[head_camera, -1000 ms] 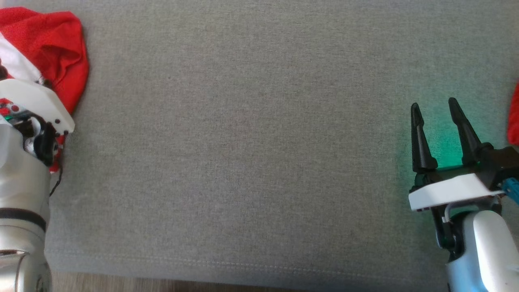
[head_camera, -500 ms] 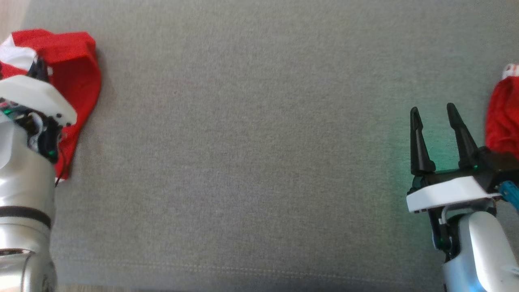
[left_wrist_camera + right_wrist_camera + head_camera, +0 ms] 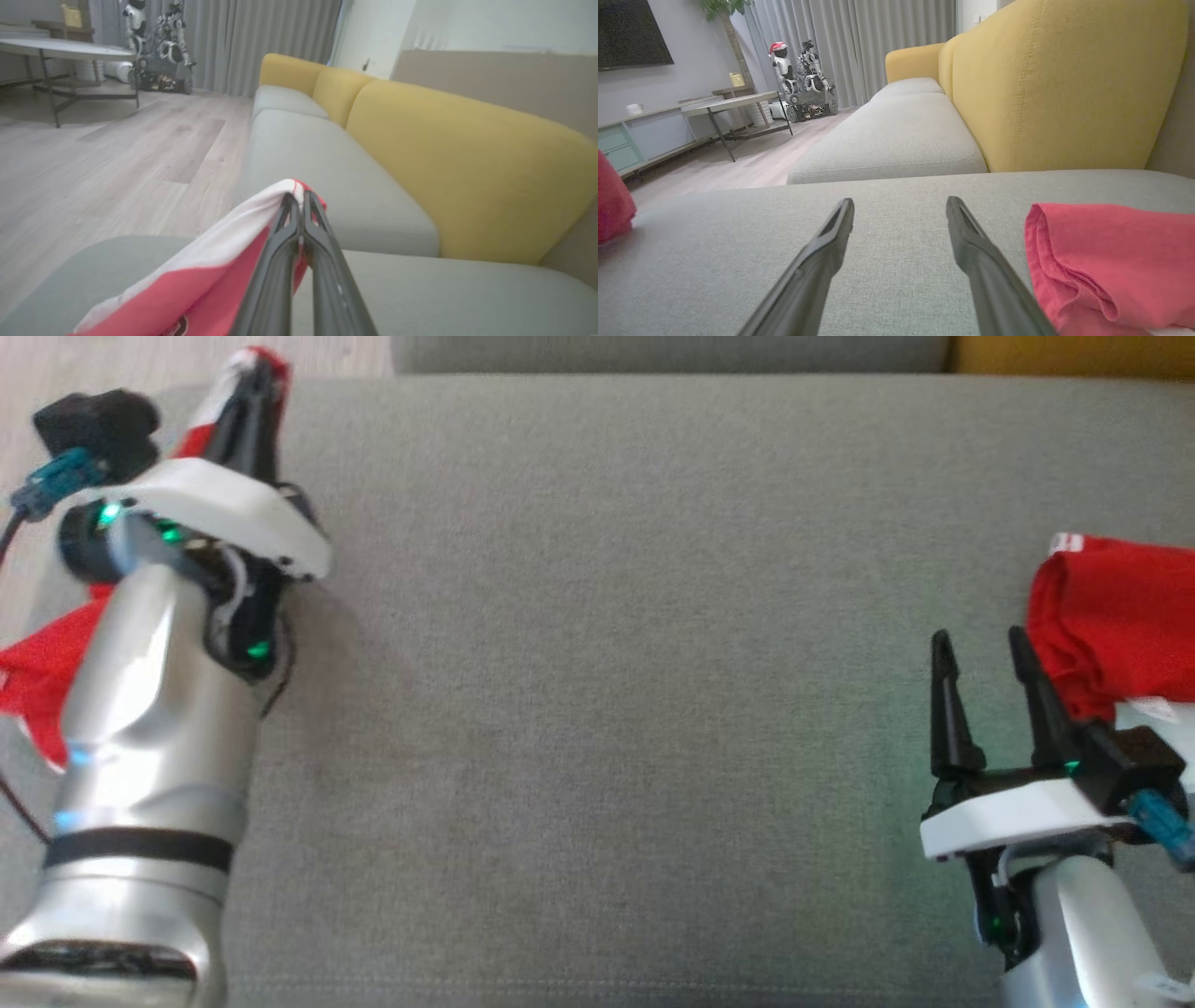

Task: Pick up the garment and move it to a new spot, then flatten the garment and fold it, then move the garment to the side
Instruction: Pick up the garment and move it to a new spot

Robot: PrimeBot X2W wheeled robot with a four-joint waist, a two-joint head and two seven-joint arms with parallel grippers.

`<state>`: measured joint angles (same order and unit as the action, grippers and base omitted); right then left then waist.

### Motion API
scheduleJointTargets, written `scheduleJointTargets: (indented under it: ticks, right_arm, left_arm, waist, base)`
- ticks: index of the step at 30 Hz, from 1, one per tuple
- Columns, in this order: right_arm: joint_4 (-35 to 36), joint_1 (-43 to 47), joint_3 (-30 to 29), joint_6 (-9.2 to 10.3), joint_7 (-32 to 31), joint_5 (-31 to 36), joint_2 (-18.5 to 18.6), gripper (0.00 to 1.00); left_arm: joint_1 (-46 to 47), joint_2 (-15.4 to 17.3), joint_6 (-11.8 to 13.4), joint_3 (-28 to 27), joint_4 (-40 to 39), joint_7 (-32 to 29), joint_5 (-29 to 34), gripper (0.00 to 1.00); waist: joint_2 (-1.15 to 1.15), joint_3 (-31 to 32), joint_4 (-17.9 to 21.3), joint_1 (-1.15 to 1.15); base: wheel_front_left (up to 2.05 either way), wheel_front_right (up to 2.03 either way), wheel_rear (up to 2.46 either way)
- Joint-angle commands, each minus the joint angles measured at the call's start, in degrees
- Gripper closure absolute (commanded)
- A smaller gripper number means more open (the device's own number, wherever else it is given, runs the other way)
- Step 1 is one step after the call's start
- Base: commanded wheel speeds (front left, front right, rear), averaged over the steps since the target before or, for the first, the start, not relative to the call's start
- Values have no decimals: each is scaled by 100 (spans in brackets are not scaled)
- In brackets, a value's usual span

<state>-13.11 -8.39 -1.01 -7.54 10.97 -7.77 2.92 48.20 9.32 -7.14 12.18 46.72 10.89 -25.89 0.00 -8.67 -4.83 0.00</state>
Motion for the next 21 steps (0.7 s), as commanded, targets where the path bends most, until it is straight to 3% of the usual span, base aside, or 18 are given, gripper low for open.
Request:
scheduleJointTargets:
  ticks: [1, 6, 12, 18, 20, 21]
  right_arm:
    - [125, -77, 182, 5, 93, -63, -2, 0]
    - [-10, -129, 269, 5, 193, -209, -3, 0]
    - [-132, -266, 401, 5, 285, -329, -3, 0]
    - [-221, -406, 483, 5, 348, -428, -3, 0]
    - [-266, -448, 524, 5, 366, -475, -3, 0]
    - [-309, -510, 594, 5, 379, -528, -3, 0]
  left_arm:
    - [111, 139, -34, -76, -496, -69, -95, 100]
    - [-85, -180, 28, 93, -1556, -484, -268, 100]
    - [-203, -486, 318, 421, -2562, -1040, -389, 100]
    - [-158, -608, 614, 763, -2960, -1213, -518, 100]
    - [-163, -633, 738, 1026, -2993, -1220, -624, 100]
    - [-184, -640, 914, 1416, -3033, -1110, -879, 100]
  waist:
    - [0, 129, 93, 0]
    - [0, 248, 251, 0]
    - [0, 211, 543, 0]
    - [0, 90, 842, 0]
    - [0, 41, 965, 0]
    - [0, -22, 1113, 0]
  base:
    - [0, 0, 0]
    - [0, 0, 0]
    - [0, 0, 0]
    - [0, 0, 0]
    - [0, 0, 0]
    - [0, 0, 0]
